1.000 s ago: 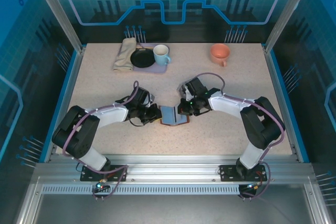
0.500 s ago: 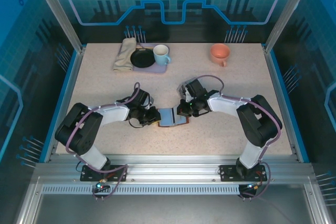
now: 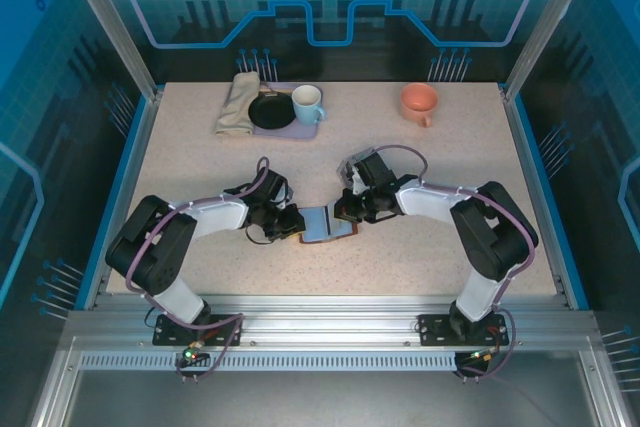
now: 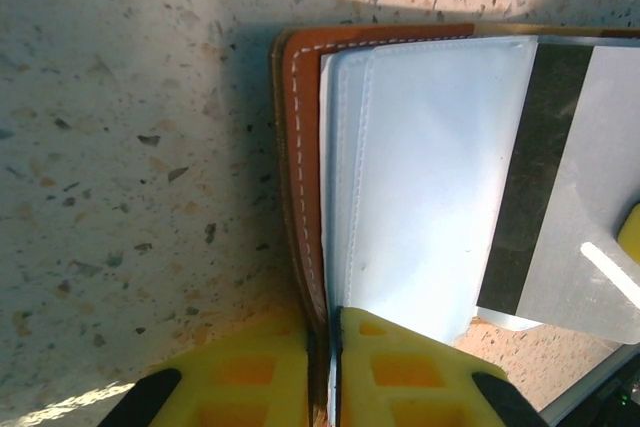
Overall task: Put the credit cards into the card holder
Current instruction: Insert the credit card into the card slot.
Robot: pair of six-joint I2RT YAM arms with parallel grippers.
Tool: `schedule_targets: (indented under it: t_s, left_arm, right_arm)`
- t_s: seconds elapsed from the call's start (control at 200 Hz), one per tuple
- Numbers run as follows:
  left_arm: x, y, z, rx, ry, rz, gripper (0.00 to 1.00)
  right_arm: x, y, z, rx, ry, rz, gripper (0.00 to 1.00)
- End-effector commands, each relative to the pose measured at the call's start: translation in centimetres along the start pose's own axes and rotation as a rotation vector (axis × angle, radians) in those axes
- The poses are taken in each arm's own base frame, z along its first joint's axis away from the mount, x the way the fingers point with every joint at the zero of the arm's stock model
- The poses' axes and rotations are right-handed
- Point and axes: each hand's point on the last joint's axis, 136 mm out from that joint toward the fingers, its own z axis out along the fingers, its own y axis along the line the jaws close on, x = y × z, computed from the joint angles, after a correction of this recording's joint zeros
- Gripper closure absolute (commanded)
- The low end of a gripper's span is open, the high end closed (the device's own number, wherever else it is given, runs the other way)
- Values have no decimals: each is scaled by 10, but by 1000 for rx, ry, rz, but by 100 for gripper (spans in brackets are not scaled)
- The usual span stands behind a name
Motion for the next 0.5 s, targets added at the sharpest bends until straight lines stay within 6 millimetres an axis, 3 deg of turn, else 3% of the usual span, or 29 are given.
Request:
schedule_targets:
  t_s: [0.0, 0.245, 0.495]
  left_arm:
    - [10, -1, 5, -17, 37, 25, 86]
    - [10, -2, 4, -13, 33, 23, 85]
    - [9, -3, 1, -11, 28, 27, 78]
  right_arm:
    - [6, -2, -4, 7, 8, 8, 100]
    - [4, 3, -3, -33, 7, 23, 100]
    - [-3, 12, -20, -51, -36, 10, 100]
